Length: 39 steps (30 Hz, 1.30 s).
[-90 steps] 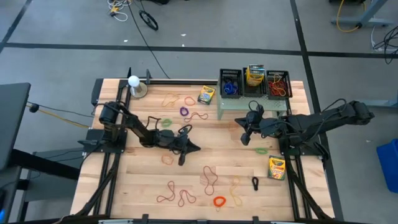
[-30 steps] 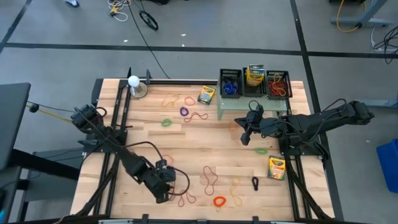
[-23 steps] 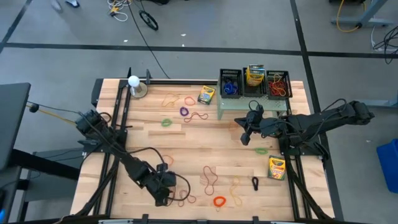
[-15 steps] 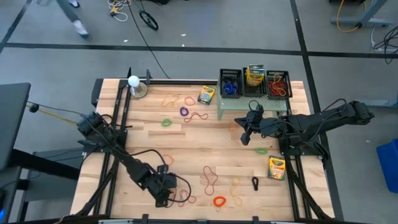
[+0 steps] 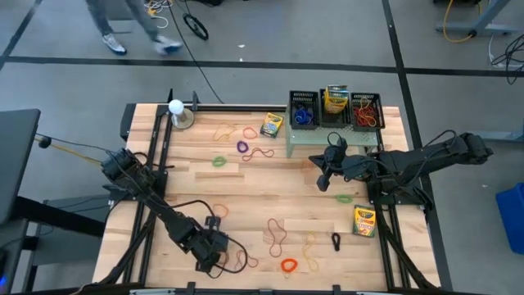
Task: Pick & Place Office Desk Supplies
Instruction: Put the red rubber band into the right black basket on the shelf
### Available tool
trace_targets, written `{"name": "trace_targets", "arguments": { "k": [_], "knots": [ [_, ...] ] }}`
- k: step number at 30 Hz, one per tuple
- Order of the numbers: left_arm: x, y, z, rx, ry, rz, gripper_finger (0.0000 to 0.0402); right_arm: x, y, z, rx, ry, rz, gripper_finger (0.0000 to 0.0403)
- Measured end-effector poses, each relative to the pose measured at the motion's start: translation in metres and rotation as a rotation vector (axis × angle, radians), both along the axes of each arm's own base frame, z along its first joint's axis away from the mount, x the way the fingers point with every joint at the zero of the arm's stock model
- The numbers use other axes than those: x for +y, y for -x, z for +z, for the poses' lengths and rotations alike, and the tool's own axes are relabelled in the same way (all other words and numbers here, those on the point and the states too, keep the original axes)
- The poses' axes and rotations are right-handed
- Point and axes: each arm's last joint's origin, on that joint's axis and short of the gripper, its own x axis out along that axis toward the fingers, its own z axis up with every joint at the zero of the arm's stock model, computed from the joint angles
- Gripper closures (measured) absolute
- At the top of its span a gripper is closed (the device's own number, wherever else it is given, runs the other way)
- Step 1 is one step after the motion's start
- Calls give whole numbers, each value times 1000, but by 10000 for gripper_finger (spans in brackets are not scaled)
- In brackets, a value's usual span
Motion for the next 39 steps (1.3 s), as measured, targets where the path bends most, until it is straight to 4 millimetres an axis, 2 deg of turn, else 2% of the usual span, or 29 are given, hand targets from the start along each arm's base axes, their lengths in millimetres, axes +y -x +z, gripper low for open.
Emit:
{"name": "trace_targets", "arguments": {
  "k": [7, 16, 28, 35, 39],
  "knots": [
    [0, -1, -3, -7, -31, -17, 289, 0, 0, 0, 0, 0, 0, 391],
    [0, -1, -2, -31, -42, -26, 392, 0, 0, 0, 0, 0, 0, 391],
    [5, -5, 8, -147, -25, 189, 395, 0, 0, 0, 0, 0, 0, 391],
    [19, -12, 35, -267, -49, 237, 396, 0, 0, 0, 0, -1, 0, 391],
    [30, -20, 47, -390, -89, 328, 396, 0, 0, 0, 0, 0, 0, 391]
  ]
}}
